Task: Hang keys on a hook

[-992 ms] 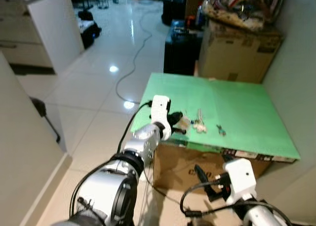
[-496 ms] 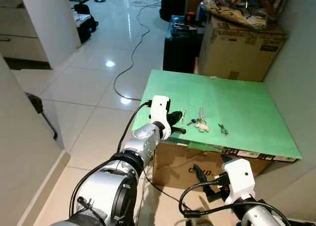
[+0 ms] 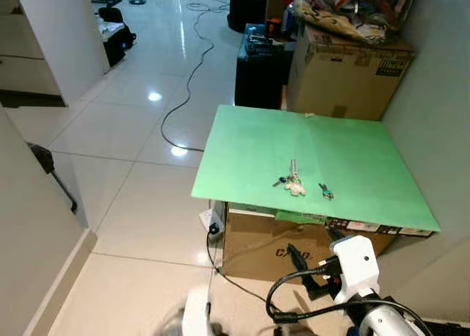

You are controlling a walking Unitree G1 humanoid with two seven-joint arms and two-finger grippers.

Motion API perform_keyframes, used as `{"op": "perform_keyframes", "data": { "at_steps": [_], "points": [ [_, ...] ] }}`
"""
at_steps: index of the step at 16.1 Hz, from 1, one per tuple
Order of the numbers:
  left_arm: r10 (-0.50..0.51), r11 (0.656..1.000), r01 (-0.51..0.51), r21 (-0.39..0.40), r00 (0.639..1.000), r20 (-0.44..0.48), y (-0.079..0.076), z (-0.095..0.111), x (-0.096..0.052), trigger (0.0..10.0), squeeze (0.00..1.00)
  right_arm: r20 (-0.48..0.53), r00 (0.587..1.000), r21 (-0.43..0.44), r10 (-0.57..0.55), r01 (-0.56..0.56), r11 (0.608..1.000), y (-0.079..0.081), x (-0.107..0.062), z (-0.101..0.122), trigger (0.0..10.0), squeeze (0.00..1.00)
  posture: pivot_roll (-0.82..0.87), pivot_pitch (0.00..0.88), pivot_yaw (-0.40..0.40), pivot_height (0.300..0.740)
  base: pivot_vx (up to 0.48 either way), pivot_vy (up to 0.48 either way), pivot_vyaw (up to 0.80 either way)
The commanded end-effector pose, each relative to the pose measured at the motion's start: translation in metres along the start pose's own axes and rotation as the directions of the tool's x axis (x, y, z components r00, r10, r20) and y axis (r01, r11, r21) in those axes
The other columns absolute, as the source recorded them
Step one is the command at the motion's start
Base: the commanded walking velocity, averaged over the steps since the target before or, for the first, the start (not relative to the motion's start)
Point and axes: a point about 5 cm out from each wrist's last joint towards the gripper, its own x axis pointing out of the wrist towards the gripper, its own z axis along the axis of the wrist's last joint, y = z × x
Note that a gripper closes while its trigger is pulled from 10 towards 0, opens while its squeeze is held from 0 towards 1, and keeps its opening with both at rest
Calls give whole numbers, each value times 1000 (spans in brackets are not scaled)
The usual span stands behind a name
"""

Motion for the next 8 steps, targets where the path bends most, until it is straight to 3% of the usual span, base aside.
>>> {"op": "perform_keyframes", "data": {
  "at_steps": [1,7,8],
  "points": [
    [-570,763,260,591,702,427,-230,214,-34,0,0,4,1000,0,-7,7,1000,-2,0,1,10000,0,-324,0,0,686,0,0,0],
    [-570,763,260,591,702,427,-230,214,-34,0,0,4,1000,0,-7,7,1000,-2,0,1,10000,0,-324,0,0,686,0,0,0],
    [-433,857,67,510,628,646,-164,239,-53,10000,0,78,993,27,-88,86,996,-19,22,9,10000,0,-149,26,137,686,0,0,0]
  ]
}}
